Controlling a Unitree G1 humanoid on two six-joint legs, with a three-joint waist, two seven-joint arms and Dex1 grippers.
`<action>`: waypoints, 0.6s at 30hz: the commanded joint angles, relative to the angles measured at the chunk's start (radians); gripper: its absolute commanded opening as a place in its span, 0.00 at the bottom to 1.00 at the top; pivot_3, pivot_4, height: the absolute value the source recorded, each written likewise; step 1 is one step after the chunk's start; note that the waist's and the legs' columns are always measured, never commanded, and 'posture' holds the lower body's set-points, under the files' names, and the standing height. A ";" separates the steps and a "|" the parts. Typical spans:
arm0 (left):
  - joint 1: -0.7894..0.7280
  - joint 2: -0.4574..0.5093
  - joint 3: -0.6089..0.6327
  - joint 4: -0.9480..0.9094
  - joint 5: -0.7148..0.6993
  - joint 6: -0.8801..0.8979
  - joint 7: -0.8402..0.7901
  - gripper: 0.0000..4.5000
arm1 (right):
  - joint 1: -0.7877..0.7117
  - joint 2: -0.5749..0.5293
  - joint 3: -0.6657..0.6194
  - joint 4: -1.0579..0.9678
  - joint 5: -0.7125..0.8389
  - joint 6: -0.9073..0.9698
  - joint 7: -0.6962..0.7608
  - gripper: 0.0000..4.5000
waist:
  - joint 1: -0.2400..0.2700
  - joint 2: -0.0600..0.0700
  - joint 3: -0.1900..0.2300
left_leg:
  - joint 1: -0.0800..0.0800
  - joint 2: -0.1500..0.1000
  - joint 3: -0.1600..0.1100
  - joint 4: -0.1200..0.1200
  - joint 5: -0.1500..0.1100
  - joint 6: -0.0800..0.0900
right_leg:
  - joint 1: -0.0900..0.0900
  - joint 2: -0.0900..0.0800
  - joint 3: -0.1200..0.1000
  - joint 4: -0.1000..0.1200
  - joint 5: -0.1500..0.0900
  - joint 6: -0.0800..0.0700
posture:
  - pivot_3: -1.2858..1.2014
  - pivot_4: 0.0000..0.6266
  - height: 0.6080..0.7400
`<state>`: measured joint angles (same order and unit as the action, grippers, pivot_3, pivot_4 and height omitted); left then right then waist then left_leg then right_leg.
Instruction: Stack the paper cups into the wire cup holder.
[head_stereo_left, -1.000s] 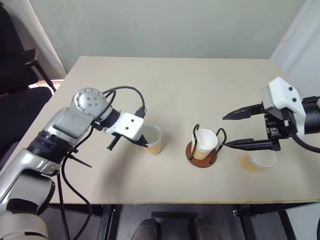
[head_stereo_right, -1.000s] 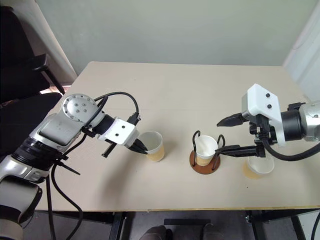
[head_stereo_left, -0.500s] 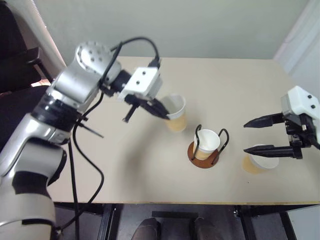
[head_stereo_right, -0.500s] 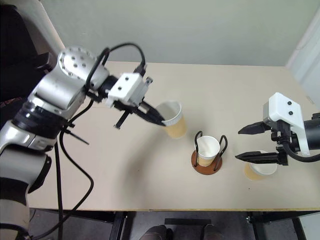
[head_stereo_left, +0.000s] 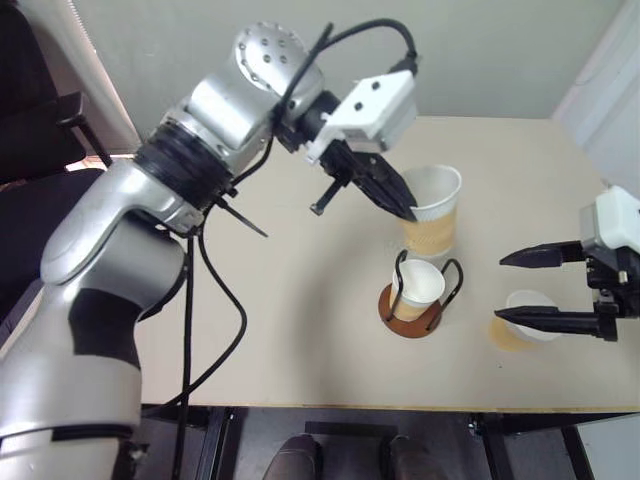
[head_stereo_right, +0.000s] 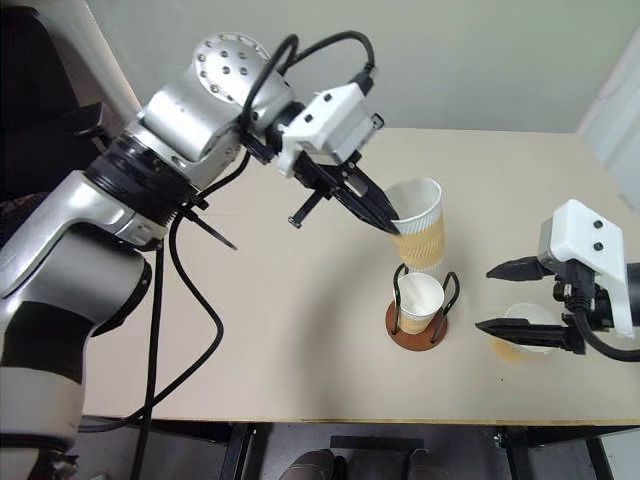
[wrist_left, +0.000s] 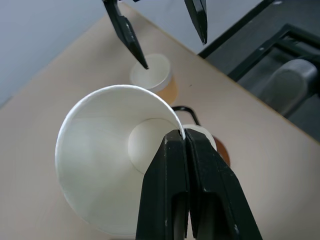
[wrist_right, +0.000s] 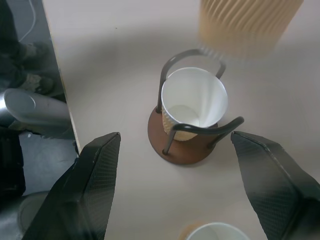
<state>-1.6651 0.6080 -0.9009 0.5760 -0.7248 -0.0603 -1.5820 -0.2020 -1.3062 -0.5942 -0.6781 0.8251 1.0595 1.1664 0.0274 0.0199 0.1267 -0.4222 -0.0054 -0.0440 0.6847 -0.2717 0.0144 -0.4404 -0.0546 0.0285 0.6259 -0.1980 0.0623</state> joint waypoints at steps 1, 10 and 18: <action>-0.038 -0.021 -0.055 0.012 -0.025 -0.063 -0.032 0.01 | 0.022 0.009 -0.101 -0.046 0.033 0.042 -0.027 0.81 | 0.002 0.000 0.000 | 0.000 0.001 0.000 0.000 0.000 0.000 | 0.000 0.000 0.000 0.000 0.000 0.000 | 0.52 0.24 1.00; 0.021 -0.138 -0.118 0.157 0.154 -0.314 -0.032 0.01 | 0.042 0.023 -0.157 -0.094 0.108 0.093 -0.090 0.81 | 0.004 0.000 0.000 | -0.001 0.000 0.000 0.011 -0.002 0.003 | 0.003 0.000 0.001 0.001 0.001 0.005 | 0.52 0.24 1.00; 0.053 -0.177 -0.097 0.165 0.221 -0.360 -0.032 0.01 | 0.059 0.016 -0.162 -0.107 0.144 0.100 -0.117 0.81 | 0.004 0.000 0.000 | -0.001 -0.001 0.001 0.015 -0.004 0.006 | 0.006 0.000 0.002 0.001 0.002 0.009 | 0.52 0.24 1.00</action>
<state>-1.6049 0.4380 -1.0350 0.7473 -0.5149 -0.4063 -1.5821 -0.1429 -1.2821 -0.7110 -0.7766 0.9579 1.1601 1.0570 0.0317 0.0202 0.1265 -0.4229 -0.0063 -0.0433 0.6998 -0.2760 0.0205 -0.4342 -0.0544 0.0306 0.6269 -0.1964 0.0718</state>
